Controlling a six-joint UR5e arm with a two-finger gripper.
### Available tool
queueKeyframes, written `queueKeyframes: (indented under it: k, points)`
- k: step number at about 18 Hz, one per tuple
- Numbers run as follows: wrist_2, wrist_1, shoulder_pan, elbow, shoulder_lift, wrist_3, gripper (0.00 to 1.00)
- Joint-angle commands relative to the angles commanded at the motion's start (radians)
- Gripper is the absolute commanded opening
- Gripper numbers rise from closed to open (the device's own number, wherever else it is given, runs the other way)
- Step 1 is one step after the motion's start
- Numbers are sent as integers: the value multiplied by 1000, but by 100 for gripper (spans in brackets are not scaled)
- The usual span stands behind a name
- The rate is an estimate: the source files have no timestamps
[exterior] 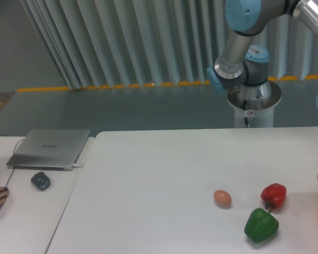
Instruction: Place the triangular bread on the table
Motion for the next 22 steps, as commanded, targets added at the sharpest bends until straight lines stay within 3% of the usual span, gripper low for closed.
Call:
queueKeyframes:
  k: [21,22]
  points:
    - [2,14,-12,-11,-48,-107,100]
    - [3,14,-12,-11,-48,-107,94]
